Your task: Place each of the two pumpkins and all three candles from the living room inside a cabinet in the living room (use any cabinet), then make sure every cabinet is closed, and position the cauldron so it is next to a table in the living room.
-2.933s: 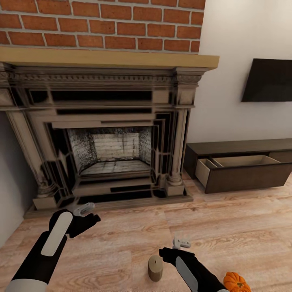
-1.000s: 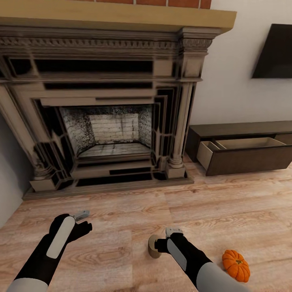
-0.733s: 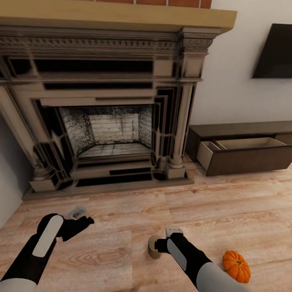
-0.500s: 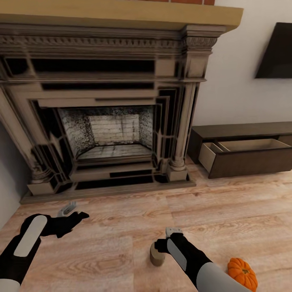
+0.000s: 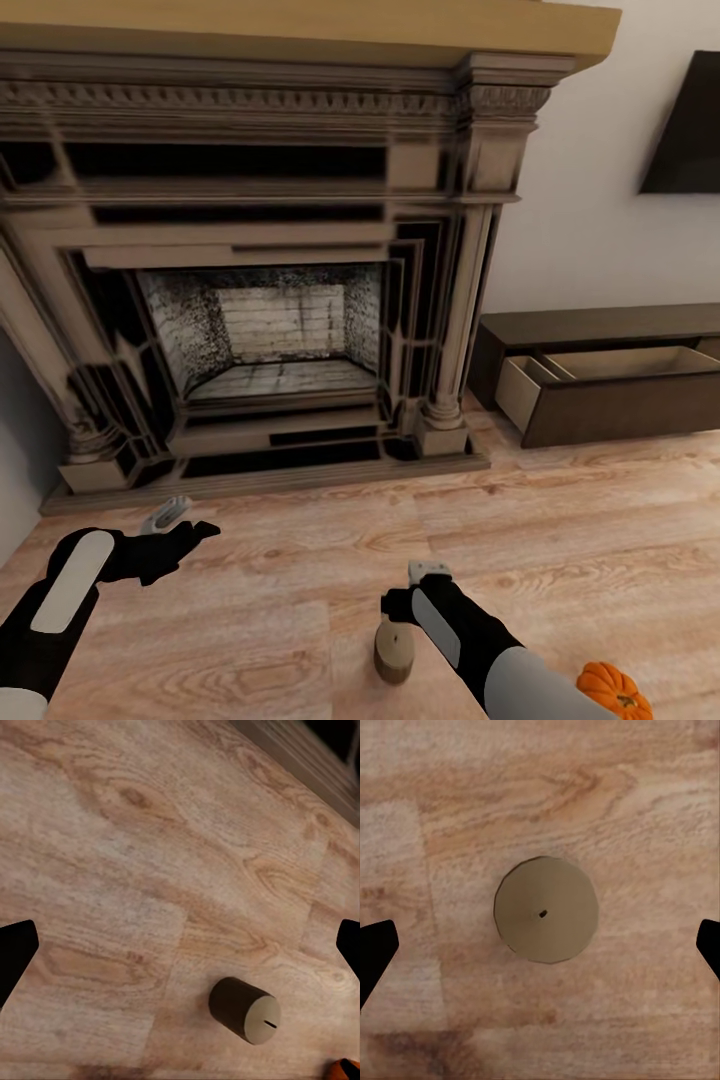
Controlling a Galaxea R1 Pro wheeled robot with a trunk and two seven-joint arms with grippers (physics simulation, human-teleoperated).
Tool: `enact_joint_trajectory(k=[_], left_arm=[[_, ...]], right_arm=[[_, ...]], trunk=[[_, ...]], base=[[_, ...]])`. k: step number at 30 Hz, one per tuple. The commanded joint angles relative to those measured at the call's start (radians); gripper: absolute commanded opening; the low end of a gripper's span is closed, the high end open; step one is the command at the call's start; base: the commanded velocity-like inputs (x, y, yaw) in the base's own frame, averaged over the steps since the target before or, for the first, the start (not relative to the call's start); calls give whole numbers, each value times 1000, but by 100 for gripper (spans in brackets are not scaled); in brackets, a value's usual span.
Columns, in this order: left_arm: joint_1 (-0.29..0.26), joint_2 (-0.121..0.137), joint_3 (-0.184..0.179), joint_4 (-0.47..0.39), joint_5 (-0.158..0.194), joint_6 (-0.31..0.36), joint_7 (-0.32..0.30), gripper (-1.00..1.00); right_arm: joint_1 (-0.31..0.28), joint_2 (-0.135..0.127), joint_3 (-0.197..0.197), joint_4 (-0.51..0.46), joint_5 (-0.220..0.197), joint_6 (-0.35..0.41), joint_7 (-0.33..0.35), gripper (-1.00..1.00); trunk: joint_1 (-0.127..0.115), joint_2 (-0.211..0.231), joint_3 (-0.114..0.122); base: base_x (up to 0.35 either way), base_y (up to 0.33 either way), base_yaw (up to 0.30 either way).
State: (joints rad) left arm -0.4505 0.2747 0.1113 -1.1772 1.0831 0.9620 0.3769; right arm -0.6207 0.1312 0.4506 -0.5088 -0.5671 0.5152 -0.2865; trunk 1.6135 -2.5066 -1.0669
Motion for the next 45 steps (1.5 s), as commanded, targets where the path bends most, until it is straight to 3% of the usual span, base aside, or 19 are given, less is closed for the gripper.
enact_joint_trajectory(k=[1,30,45], left_arm=[[-1,0,1,-1,10,3,10,100],[-1,-2,-1,-5,14,4,10,100],[-1,-2,1,-2,14,4,8,100]], right_arm=[[-1,-1,7,-2,-11,2,-10,100],[-1,-2,7,-22,-10,-4,-8,100],[-1,-2,7,-23,-10,-10,-1,100]], trunk=[[0,0,-1],[0,0,-1],[7,-4,-59]], base=[[130,1,0],[10,0,0],[0,0,0]])
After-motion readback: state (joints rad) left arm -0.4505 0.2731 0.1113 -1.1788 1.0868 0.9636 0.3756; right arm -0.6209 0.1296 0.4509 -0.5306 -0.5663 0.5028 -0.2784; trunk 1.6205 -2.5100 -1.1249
